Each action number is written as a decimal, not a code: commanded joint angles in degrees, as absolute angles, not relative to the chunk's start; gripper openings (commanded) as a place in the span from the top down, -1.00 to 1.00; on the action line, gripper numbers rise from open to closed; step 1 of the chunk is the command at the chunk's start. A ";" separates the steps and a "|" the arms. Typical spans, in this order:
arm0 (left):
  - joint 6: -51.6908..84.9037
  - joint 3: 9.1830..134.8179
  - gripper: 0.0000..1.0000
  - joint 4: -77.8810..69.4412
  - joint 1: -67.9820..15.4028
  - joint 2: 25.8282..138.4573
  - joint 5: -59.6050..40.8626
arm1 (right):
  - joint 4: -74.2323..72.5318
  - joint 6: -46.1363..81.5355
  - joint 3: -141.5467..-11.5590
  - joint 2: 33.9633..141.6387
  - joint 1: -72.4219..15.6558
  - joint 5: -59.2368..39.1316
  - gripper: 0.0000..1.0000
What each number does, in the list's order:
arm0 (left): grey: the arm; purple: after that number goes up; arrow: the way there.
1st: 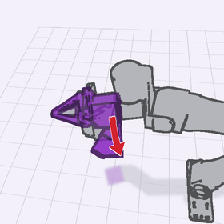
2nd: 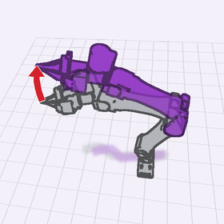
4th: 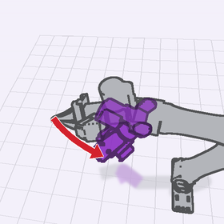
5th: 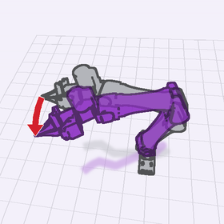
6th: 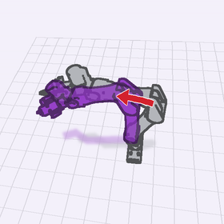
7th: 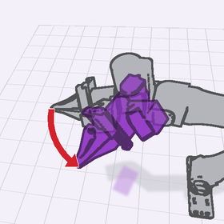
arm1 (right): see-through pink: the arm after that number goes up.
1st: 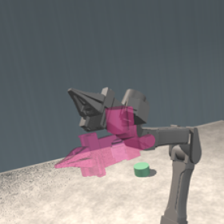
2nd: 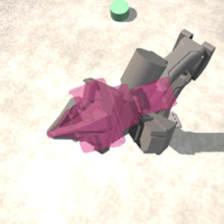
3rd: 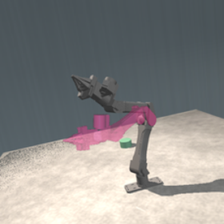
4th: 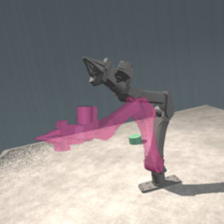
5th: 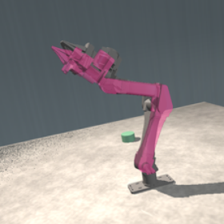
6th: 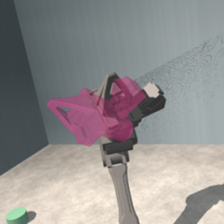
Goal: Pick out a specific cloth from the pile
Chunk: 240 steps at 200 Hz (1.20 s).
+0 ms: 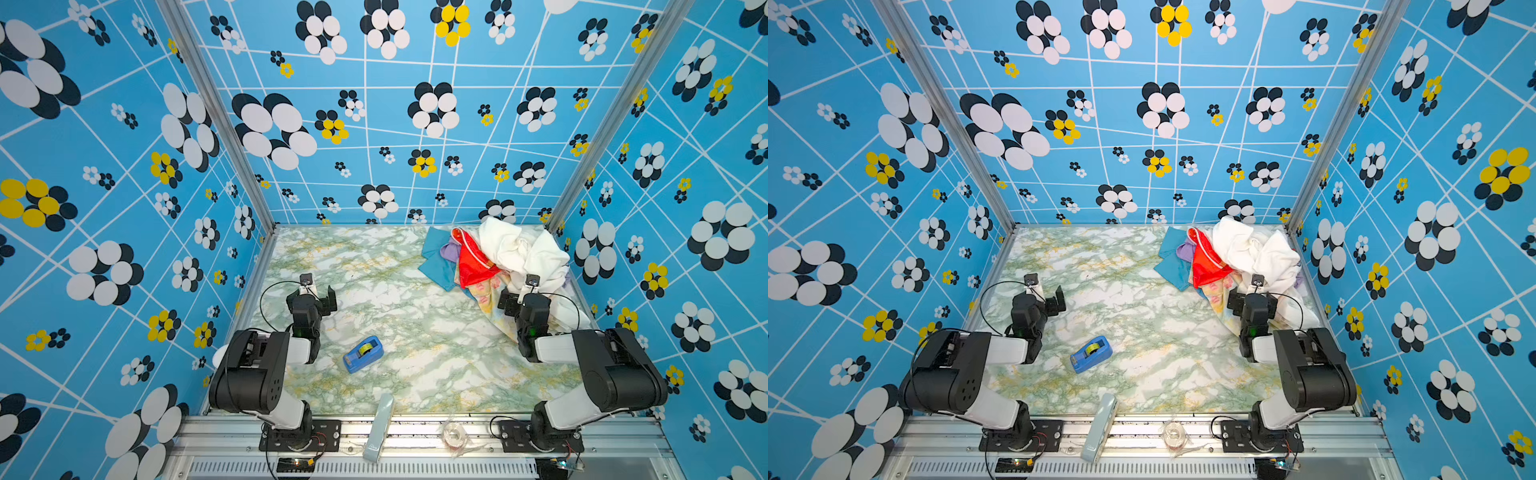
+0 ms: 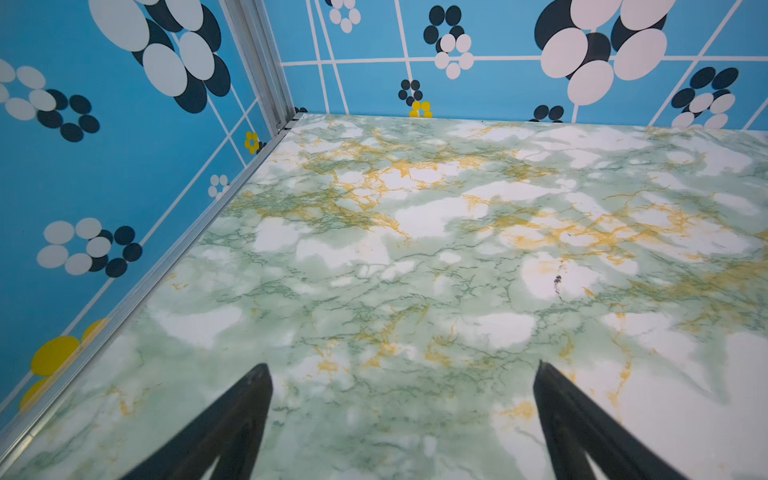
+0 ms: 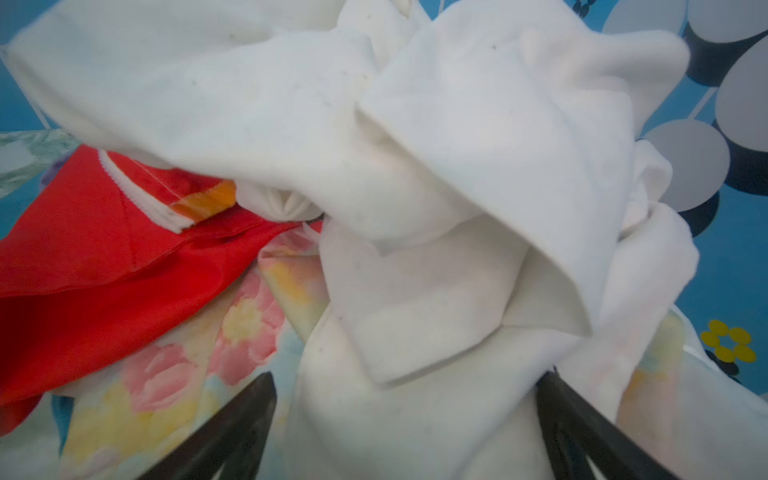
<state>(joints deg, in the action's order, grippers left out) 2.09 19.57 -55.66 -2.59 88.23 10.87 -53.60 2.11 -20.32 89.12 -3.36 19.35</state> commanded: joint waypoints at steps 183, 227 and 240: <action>0.26 21.93 -0.99 -52.45 -1.80 88.68 2.73 | -53.99 2.38 -21.27 89.00 -3.31 18.31 -0.98; 0.27 21.82 -0.98 -52.62 -1.76 88.62 2.64 | -53.97 2.46 -21.25 88.99 -3.34 18.30 -0.98; 0.29 21.74 -0.98 -52.94 -1.76 88.51 3.06 | -54.03 2.37 -21.23 89.03 -3.27 18.28 -0.98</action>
<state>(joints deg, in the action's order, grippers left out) 1.19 20.75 -53.06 -2.24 88.23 3.40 -53.60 2.11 -20.32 89.12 -3.33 18.92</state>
